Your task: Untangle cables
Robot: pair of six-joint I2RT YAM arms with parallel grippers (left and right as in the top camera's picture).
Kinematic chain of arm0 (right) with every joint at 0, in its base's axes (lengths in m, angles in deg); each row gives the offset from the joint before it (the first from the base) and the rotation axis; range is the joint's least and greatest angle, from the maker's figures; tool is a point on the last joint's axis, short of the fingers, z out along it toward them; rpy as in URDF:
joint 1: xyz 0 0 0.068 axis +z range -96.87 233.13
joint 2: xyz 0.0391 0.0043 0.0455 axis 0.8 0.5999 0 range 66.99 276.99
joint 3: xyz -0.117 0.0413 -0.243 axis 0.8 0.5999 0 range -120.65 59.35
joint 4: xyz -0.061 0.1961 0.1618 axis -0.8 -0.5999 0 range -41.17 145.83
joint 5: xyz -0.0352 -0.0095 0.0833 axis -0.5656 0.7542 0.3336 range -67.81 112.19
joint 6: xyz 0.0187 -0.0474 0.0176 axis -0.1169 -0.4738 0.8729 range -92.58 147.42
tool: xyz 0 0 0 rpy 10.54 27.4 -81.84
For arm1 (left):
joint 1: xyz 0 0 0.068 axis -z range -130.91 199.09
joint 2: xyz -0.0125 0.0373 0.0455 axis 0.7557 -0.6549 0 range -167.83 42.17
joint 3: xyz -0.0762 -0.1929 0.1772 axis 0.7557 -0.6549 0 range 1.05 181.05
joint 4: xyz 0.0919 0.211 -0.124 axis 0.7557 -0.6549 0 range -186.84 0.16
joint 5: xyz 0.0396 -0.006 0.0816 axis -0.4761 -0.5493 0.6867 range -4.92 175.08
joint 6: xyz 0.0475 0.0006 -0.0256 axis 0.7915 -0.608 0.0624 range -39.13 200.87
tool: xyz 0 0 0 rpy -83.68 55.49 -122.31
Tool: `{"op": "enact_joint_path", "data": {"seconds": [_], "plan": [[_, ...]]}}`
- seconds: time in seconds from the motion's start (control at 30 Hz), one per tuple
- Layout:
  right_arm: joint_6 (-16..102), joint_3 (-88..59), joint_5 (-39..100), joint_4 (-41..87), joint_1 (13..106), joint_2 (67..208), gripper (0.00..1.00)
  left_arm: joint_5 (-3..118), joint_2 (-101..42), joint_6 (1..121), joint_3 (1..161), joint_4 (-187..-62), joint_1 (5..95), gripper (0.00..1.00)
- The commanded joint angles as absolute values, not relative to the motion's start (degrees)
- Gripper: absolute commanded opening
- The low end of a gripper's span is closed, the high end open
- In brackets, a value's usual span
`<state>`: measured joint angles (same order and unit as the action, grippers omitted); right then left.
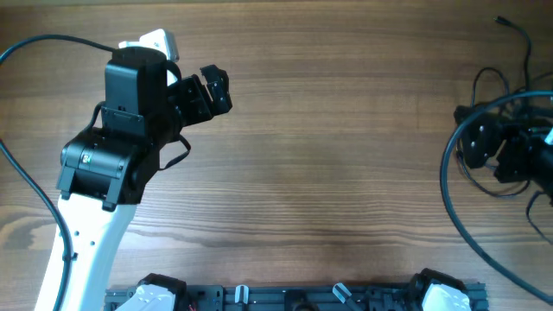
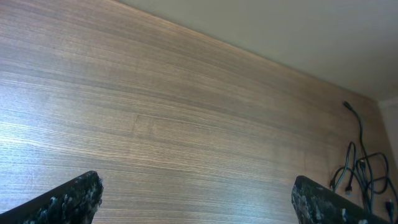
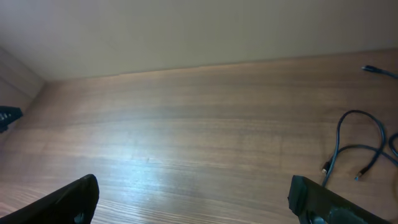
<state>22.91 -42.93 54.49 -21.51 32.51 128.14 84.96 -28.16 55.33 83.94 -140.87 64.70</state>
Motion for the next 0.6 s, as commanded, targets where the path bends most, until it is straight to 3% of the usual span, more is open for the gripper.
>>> {"op": "enact_joint_path", "data": {"seconds": [0.0, 0.57], "plan": [[24.44, -43.5, 53.35, -21.56, 32.69, 128.27, 1.0, 84.5, -28.55, 56.46, 84.31, -140.76, 64.33, 1.0], [21.42, -38.96, 55.32, -18.48, 32.71, 127.83, 0.99, 84.5, -28.55, 56.46, 84.31, -140.76, 64.33, 1.0]]}}
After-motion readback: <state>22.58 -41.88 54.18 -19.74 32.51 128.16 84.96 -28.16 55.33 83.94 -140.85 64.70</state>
